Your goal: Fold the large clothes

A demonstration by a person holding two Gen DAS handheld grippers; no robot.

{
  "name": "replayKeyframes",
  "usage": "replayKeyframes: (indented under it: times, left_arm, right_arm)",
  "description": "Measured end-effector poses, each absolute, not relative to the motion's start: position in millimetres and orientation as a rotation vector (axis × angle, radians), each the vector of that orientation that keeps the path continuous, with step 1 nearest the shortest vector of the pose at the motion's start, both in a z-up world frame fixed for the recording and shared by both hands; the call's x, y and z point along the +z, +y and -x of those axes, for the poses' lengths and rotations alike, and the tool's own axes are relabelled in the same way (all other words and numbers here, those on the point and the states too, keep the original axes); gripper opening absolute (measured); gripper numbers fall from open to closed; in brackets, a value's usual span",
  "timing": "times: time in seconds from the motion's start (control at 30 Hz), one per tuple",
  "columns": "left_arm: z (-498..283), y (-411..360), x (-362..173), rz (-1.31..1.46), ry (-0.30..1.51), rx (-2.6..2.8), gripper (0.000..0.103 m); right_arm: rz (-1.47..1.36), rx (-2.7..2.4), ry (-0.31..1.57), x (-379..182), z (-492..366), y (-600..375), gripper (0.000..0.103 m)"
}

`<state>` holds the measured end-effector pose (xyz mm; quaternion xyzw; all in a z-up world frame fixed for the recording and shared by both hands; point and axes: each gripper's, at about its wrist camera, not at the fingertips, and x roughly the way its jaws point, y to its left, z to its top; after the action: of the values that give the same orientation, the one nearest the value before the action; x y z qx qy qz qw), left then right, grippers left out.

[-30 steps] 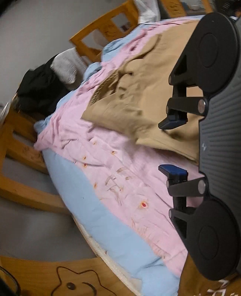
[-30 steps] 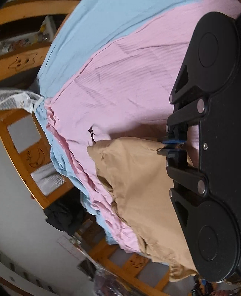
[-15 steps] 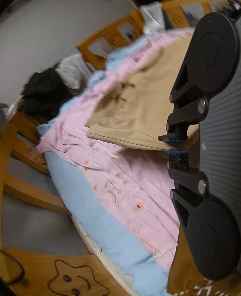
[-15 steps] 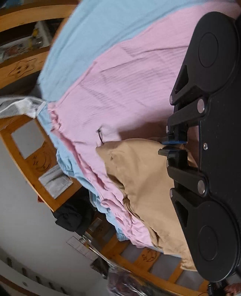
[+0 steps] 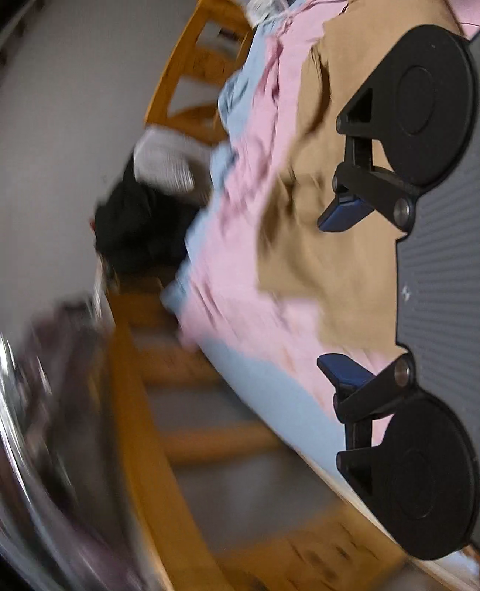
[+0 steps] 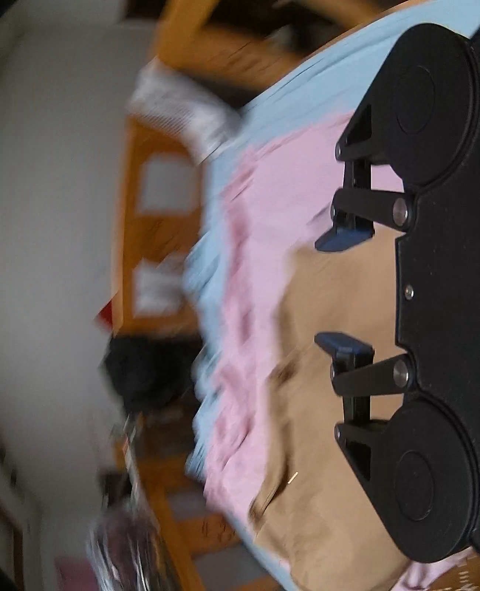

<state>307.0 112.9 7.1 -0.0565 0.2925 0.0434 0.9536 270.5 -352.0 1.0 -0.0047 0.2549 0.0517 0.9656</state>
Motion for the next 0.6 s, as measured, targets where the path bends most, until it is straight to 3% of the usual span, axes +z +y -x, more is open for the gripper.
replayKeyframes:
  times: [0.27,0.4,0.6]
  left_arm:
    - [-396,8,-45,0.046,0.642,-0.038,0.078]
    - [-411,2,-83,0.040,0.666,0.004,0.082]
    - [-413,2,-109,0.065,0.654,0.023,0.085]
  right_arm:
    - [0.135,0.223,0.482,-32,-366,-244,0.058]
    - [0.209,0.192,0.554,-65,-385,-231,0.057]
    - [0.237,0.170,0.582,-103,-388,-226,0.065]
